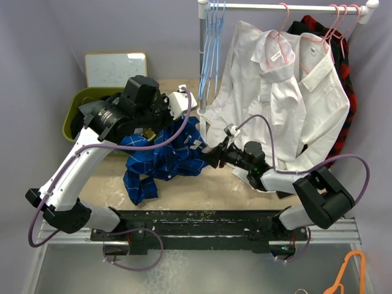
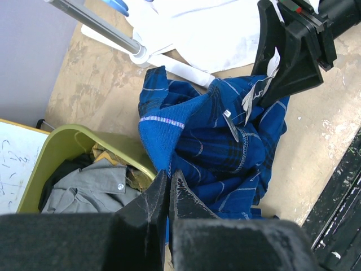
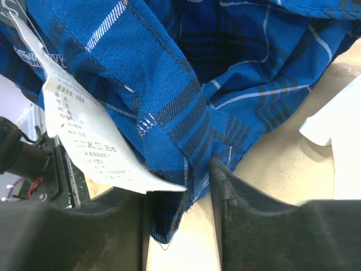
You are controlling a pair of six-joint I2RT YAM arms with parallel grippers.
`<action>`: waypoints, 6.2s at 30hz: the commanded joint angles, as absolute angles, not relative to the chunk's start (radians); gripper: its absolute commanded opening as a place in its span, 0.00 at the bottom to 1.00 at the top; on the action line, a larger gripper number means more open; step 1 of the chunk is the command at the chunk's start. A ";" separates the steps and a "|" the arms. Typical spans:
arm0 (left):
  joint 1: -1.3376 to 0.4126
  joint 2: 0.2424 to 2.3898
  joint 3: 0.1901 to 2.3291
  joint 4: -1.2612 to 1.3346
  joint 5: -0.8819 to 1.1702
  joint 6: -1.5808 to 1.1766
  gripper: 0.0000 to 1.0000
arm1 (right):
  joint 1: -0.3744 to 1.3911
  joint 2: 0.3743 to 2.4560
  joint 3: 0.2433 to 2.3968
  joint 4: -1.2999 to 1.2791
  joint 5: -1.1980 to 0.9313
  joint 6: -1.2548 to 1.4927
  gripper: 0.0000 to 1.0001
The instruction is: Place the shirt on the hanger
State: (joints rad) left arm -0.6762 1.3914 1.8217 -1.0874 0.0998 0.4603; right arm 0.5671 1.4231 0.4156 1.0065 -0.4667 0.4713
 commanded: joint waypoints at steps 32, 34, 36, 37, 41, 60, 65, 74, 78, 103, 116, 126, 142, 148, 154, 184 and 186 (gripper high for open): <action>-0.806 1.530 2.302 -0.730 -0.515 0.331 0.00 | 0.569 1.211 1.611 -0.203 -0.063 0.342 0.00; -0.752 1.488 2.089 -0.689 -0.545 0.272 0.00 | 0.569 1.172 1.459 -0.162 -0.035 0.391 0.00; -0.666 1.443 1.888 -0.665 -0.470 0.169 0.00 | 0.569 1.122 1.282 -0.098 -0.030 0.466 0.00; -0.636 1.427 1.809 -0.660 -0.441 0.135 0.00 | 0.569 1.097 1.187 -0.063 -0.035 0.510 0.00; -0.575 1.387 1.623 -0.660 -0.311 0.054 0.00 | 0.576 1.015 0.857 0.106 -0.087 0.666 0.00; -0.516 1.358 1.503 -0.681 0.034 0.068 0.00 | 0.620 1.101 0.858 0.216 -0.142 0.654 0.08; -0.500 1.349 1.511 -0.695 0.046 0.074 0.00 | 0.620 1.023 0.860 0.199 -0.093 0.604 0.76; -0.490 1.336 1.507 -0.710 0.027 0.100 0.00 | 0.619 0.845 0.893 0.119 0.116 0.543 0.88; -0.489 1.329 1.503 -0.715 0.035 0.102 0.00 | 0.619 0.953 1.153 -0.061 0.253 0.424 0.78; -0.468 1.306 1.500 -0.706 0.035 0.106 0.00 | 0.619 1.549 1.866 -0.208 0.330 0.301 0.39; -0.468 1.305 1.486 -0.700 0.034 0.111 0.00 | 0.618 1.614 1.886 -0.250 0.395 0.283 0.36; -0.469 1.307 1.486 -0.699 0.041 0.114 0.00 | 0.617 1.631 1.907 -0.284 0.465 0.259 0.34; -0.469 1.306 1.482 -0.700 0.040 0.116 0.00 | 0.618 1.566 1.878 -0.276 0.533 0.214 0.33; -0.469 1.306 1.485 -0.700 0.041 0.118 0.00 | 0.618 1.559 1.880 -0.277 0.549 0.200 0.29; -0.469 1.301 1.483 -0.699 0.041 0.119 0.00 | 0.616 1.571 1.879 -0.280 0.558 0.193 0.27; -0.468 1.282 1.478 -0.704 0.041 0.127 0.00 | 0.593 1.630 1.902 -0.268 0.538 0.142 0.00; -0.469 1.284 1.479 -0.704 0.040 0.128 0.00 | 0.593 1.624 1.914 -0.265 0.538 0.127 0.00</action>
